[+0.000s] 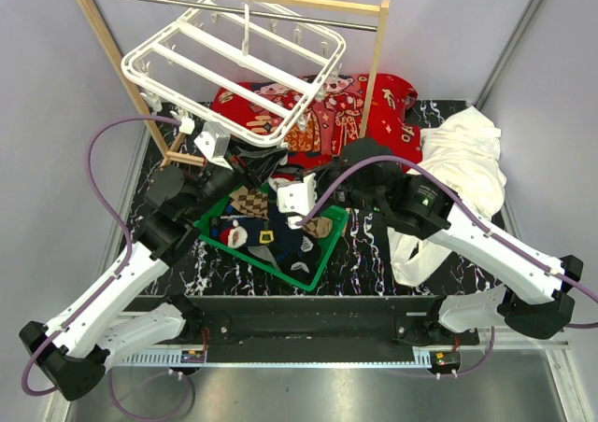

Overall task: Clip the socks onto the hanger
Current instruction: Clamp the sock onto the hanger.

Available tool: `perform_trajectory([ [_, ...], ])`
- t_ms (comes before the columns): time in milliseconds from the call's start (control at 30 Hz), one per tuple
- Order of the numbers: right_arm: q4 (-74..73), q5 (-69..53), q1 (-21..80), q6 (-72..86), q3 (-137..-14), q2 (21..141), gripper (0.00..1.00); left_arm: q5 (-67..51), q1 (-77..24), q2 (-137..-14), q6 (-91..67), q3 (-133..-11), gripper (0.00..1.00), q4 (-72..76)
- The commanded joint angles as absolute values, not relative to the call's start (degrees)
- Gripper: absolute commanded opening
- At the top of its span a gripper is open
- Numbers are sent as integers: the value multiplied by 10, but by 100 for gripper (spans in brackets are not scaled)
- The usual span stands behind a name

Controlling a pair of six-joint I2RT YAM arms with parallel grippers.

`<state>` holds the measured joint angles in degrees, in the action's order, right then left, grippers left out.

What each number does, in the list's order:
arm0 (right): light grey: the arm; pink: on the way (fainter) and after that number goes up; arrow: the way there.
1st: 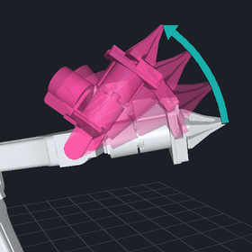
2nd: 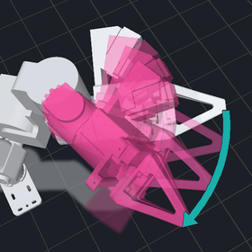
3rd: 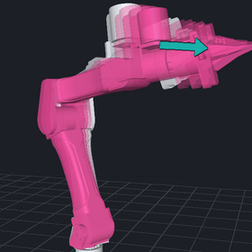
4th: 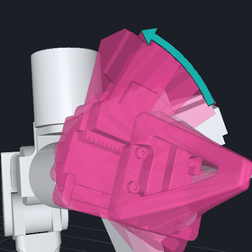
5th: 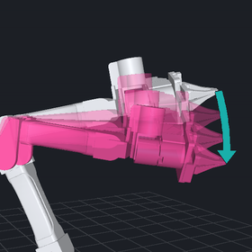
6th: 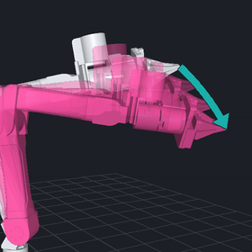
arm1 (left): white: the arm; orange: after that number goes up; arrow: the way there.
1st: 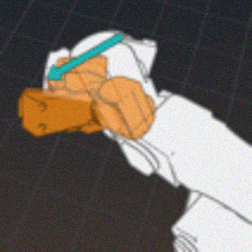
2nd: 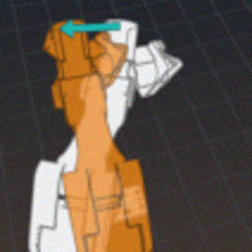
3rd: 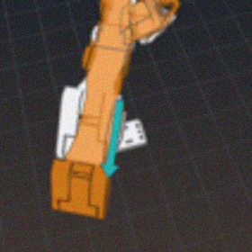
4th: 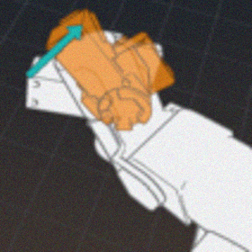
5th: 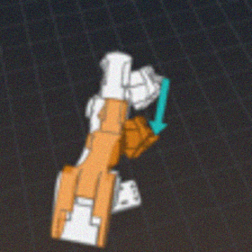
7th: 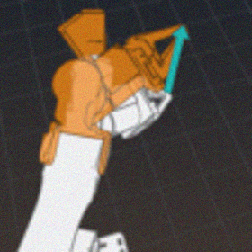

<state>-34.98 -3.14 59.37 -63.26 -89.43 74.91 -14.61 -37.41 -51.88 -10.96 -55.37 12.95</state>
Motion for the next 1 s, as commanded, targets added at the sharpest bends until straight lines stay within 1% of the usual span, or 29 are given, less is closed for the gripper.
perform_trajectory([
  [0, -316, -32, 598, -648, -896, 730, 0, -187, -374, -510, -101, -574, 0, 129],
  [567, -308, -36, 598, -643, -880, 713, 0, -163, -374, -512, -83, -576, 0, 120],
  [967, -287, -24, 599, -651, -880, 711, 0, -192, -374, -519, -81, -583, 0, 102],
])
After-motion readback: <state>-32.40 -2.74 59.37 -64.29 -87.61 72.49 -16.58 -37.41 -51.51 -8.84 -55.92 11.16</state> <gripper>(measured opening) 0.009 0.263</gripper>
